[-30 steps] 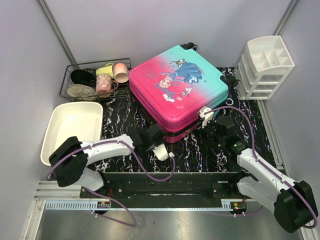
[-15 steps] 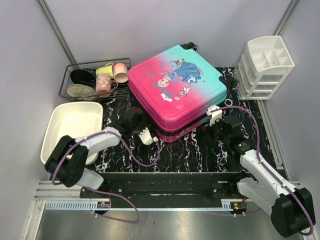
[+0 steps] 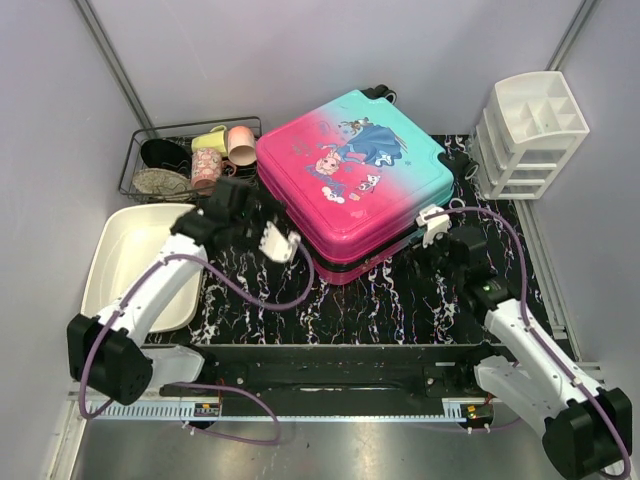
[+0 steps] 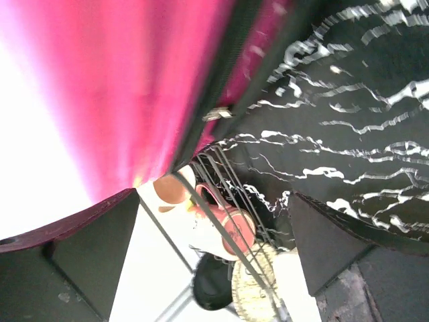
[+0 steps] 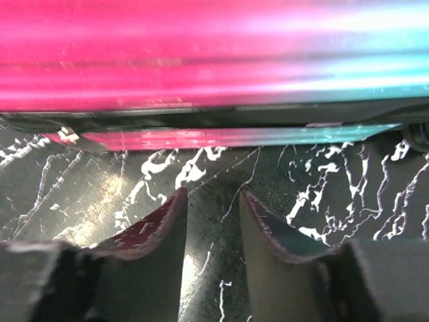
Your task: Open, take out, and arrange the luggage
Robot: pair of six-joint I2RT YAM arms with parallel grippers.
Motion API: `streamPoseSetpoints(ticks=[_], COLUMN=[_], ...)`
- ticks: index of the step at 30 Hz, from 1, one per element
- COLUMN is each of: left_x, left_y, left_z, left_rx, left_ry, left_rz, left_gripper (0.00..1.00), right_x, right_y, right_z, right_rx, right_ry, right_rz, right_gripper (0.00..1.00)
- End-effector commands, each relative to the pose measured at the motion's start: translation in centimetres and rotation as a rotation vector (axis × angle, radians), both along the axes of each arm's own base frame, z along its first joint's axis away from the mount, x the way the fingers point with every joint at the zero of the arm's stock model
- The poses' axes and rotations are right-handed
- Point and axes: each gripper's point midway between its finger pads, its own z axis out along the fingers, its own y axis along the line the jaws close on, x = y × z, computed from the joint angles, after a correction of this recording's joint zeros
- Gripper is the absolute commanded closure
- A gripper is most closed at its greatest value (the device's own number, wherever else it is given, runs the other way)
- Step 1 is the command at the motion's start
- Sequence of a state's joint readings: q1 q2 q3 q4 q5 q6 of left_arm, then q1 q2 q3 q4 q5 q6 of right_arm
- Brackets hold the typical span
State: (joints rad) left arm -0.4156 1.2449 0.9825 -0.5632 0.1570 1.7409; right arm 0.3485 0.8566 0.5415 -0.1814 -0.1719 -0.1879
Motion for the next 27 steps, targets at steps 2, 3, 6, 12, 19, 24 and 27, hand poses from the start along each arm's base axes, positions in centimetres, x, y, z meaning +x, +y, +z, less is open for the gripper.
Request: streamPoseSetpoints(ticks=[2,3,6,12,19,24,27], left_x=[-2.1,-1.0,3.7,13.2,18.8,20.5,18.3], left_y=[-2.5,-2.7,-3.2,-2.3,-2.0,-2.8,-4.5], left_z=[8.9,10.6,16.1,18.5,15.7,10.7,8.9], left_rx=[-0.586,-0.672,-0.956,-1.243,-1.401,-1.342,-1.294], left_ry=[0.463,0.493,0.597,0.7,0.886,0.979,1.162], left_rz=[0.392,0.459,0.663,0.926,0.973,0.961,0.88], left_gripper=[0.01,0.01,0.01,0.01,0.01,0.01,0.05], right_x=[0.3,0.2,-0.6,-1.3,-1.8,-1.5,-1.0], right_y=[0.4,0.3,0.2,1.0,-0.2,-2.3,-4.5], right_z=[7.3,7.5,8.4,9.3,10.1,8.8,7.4], right_rx=[0.125,0.135,0.166,0.264,0.307,0.264,0.189], right_ry=[-0.079,-0.068,-0.006,0.16,0.211,0.303,0.332], right_rz=[-0.048,-0.065,-0.097,-0.162,-0.256,-0.341,-0.432], right_gripper=[0.44,0.35,0.27,0.15,0.07,0.09,0.19])
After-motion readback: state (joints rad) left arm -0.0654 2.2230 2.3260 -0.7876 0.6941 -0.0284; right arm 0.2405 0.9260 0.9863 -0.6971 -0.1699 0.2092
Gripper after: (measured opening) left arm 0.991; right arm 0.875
